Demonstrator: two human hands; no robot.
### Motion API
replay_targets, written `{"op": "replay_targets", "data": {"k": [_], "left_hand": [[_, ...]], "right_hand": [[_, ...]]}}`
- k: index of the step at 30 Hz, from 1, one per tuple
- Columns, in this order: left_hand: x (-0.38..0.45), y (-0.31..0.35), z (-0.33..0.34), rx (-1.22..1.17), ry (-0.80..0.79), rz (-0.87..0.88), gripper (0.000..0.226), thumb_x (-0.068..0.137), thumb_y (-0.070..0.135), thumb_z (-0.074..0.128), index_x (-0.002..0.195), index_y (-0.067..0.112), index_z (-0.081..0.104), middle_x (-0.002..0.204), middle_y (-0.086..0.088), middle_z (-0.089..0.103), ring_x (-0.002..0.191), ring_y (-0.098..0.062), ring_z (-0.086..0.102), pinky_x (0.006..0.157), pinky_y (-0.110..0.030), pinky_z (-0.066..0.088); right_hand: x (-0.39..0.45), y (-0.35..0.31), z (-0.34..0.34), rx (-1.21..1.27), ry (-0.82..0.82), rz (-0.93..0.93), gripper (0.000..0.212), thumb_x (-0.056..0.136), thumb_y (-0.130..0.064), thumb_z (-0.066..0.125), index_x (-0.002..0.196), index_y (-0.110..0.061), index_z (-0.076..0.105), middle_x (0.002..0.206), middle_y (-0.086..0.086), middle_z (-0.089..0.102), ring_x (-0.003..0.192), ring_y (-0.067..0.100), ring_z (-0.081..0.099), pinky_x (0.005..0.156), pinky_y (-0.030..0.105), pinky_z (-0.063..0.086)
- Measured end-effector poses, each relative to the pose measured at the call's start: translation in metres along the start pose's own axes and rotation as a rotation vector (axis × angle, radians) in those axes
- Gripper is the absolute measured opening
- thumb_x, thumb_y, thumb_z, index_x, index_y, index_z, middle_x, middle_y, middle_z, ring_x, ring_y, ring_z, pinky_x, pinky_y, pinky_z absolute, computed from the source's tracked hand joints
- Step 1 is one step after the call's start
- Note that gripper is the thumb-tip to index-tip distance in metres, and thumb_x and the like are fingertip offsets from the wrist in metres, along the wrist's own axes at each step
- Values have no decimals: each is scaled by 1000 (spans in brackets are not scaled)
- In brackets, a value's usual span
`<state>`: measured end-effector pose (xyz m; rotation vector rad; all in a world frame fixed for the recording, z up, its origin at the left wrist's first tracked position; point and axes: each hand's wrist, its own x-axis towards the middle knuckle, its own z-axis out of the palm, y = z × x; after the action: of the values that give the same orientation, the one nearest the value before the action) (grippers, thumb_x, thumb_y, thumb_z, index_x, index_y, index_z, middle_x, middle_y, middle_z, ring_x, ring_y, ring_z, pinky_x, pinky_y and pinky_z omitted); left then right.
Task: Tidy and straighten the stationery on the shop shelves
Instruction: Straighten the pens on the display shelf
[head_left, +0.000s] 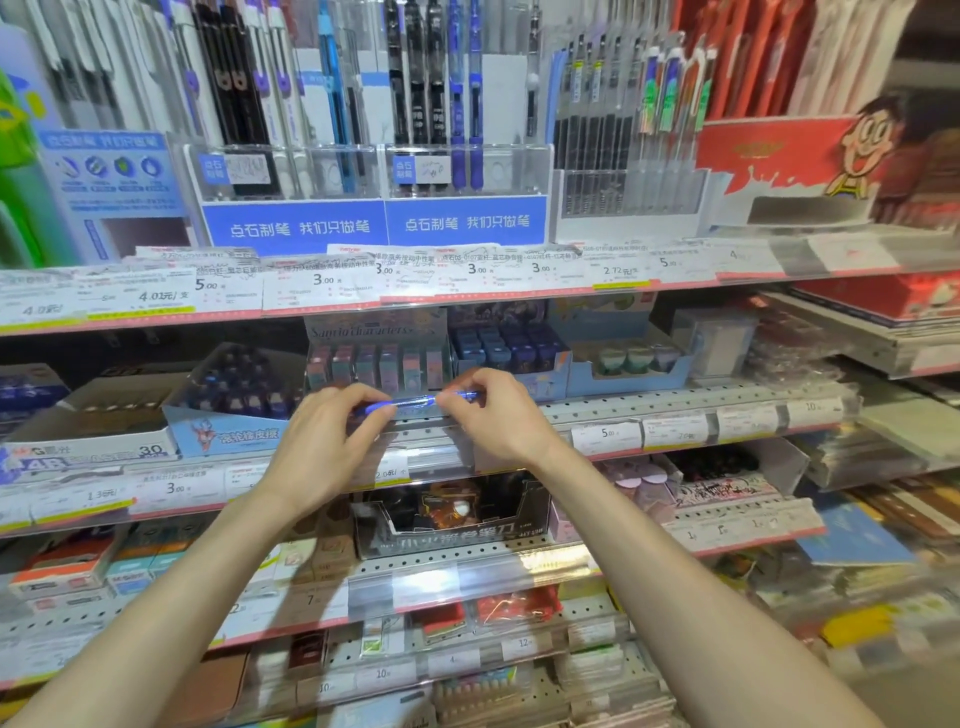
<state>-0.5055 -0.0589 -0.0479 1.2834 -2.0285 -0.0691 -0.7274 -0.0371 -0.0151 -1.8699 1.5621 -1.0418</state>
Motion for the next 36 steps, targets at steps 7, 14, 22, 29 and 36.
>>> {"op": "replay_targets", "data": {"k": [7, 14, 22, 29, 36], "left_hand": [[0, 37, -18, 52, 56, 198, 20, 96, 47, 54, 99, 31, 64, 91, 16, 61, 83, -5, 57, 73, -27, 44], [11, 78, -51, 77, 154, 423, 29, 94, 52, 49, 101, 28, 65, 84, 21, 55, 68, 6, 50, 58, -18, 39], [47, 127, -82, 71, 361, 577, 21, 93, 40, 62, 93, 20, 68, 78, 11, 64, 60, -13, 57, 50, -35, 49], [105, 150, -90, 64, 429, 488, 20, 92, 39, 65, 93, 19, 67, 83, 10, 62, 83, -18, 56, 72, -40, 49], [137, 141, -98, 244, 498, 420, 36, 84, 36, 75, 111, 13, 69, 103, -5, 59, 102, -25, 51, 86, -41, 46]], "right_hand": [[-18, -13, -33, 110, 41, -16, 14, 91, -36, 66, 97, -24, 69, 81, 1, 71, 63, 11, 59, 61, 29, 49], [-46, -43, -74, 316, 154, -116, 13, 90, -20, 70, 103, -19, 70, 94, 27, 71, 85, 29, 74, 85, 41, 59], [-44, -87, -115, 637, 346, -214, 34, 87, -9, 74, 118, -13, 60, 104, 14, 70, 79, 28, 76, 86, 44, 60], [4, -129, -138, 578, 487, -353, 27, 91, -2, 65, 117, -7, 62, 93, 14, 67, 93, 35, 71, 81, 39, 62], [43, -169, -179, 137, 704, -466, 43, 92, -22, 64, 134, -17, 58, 100, -5, 70, 88, 13, 69, 89, 38, 57]]}}
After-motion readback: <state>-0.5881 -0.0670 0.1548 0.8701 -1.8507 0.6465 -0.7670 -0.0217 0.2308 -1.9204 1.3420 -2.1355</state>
